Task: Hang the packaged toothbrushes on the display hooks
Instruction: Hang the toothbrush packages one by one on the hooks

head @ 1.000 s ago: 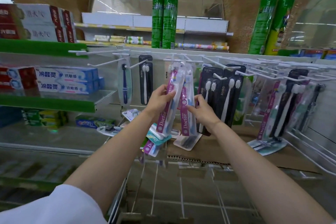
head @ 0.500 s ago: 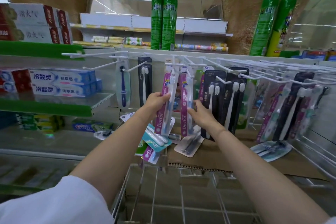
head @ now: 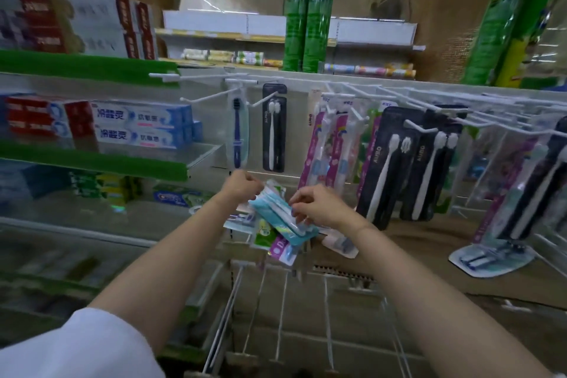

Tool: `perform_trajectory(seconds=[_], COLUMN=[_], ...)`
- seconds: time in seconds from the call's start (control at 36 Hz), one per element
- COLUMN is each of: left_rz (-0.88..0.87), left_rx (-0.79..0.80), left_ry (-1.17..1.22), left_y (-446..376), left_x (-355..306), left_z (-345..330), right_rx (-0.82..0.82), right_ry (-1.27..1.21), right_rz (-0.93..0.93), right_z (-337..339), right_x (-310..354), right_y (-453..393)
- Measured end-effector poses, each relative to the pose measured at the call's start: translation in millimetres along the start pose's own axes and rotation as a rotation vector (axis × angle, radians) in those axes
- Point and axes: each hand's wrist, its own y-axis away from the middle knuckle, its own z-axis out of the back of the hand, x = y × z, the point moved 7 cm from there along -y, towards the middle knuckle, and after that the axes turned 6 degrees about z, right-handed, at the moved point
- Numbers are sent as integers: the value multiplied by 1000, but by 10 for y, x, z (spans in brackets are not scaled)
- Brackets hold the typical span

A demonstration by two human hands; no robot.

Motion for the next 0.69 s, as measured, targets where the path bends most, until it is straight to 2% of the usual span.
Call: perform_trajectory(seconds=[0.19,0.36,0.56,0.69], left_rz=[9,-14,5,-52], left_rx=[61,109,156,191], left_ry=[-138,-195,-326,-333], left_y=[18,-19,-11,6], left_x=[178,207,197,143], left_z=[28,-7,-43,-131], right_rx=[-58,58,53,-63], right_ry=[336,509,355,254], right_rz=[-19,-192,-240,-168], right_z=[-138,-285,-304,-168], right_x=[-24,-174,-145,-58], right_y=[-235,-343,-369,-341])
